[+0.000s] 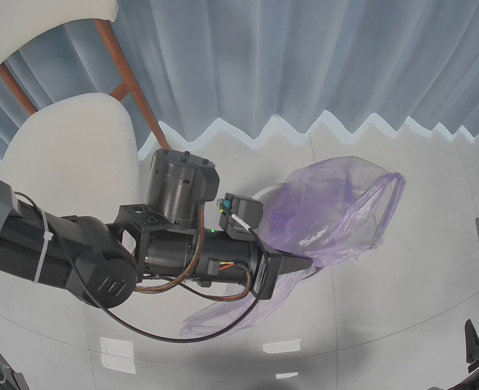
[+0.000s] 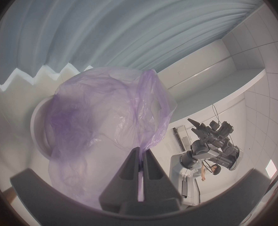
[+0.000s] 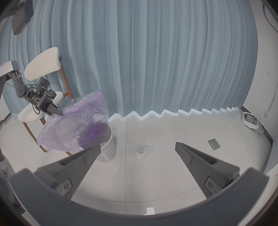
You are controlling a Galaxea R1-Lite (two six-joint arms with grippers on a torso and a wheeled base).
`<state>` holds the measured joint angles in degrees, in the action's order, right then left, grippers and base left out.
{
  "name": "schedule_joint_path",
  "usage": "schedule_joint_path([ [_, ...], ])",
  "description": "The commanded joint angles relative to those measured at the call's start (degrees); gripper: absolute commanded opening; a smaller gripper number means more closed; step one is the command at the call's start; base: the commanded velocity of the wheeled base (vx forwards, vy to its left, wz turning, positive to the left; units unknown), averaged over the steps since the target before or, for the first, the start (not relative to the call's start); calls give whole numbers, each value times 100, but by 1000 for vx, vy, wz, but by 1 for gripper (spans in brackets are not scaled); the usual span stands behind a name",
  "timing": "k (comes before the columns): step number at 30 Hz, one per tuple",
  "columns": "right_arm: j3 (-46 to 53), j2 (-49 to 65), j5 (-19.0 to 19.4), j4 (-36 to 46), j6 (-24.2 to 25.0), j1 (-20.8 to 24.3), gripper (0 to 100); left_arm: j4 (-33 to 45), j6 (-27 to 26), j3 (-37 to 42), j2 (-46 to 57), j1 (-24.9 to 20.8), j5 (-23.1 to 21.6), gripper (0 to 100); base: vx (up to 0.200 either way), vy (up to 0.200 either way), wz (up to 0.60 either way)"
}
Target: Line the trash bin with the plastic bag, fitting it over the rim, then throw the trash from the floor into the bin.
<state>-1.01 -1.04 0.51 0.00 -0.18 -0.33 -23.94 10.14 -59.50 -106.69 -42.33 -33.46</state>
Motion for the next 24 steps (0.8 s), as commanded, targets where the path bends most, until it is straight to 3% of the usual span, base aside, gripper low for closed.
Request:
schedule_joint_path([
  [1, 101, 104, 2, 0, -17, -2, 100, 48, 14, 202, 166, -30, -2, 0, 0, 0, 0],
  [7, 84, 104, 2, -9, 133, 7, 100, -155, 40, -228, 149, 190, 59, 0, 0, 0, 0],
  [9, -576, -301, 37, -149, 361, 24, 100, -163, 49, -334, 166, 216, 59, 0, 0, 0, 0],
  [11, -1033, -1575, 37, -870, 519, 165, 100, -163, 49, -325, 201, 207, 59, 0, 0, 0, 0],
  [12, -1033, -1575, 37, -870, 519, 165, 100, -163, 49, -325, 201, 207, 59, 0, 0, 0, 0],
  [13, -1129, -2516, 54, -1415, 616, 411, 100, -163, 49, -272, 219, 172, 59, 0, 0, 0, 0],
  [15, -1463, -3676, 89, -1389, 1381, 692, 100, -181, 32, -141, 219, 137, 59, 0, 0, 0, 0],
  [18, -2122, -5363, 248, -1441, 2462, 745, 100, -357, 32, -53, 210, 146, 59, 0, 0, 0, 0],
  [21, -2615, -6444, 573, -1564, 2567, 657, 100, -445, 40, -44, 219, 146, 59, 0, 0, 0, 0],
  [24, -2887, -7288, 643, -1793, 2470, 587, 100, -559, 32, -61, 201, 137, 68, 0, 0, 0, 0],
])
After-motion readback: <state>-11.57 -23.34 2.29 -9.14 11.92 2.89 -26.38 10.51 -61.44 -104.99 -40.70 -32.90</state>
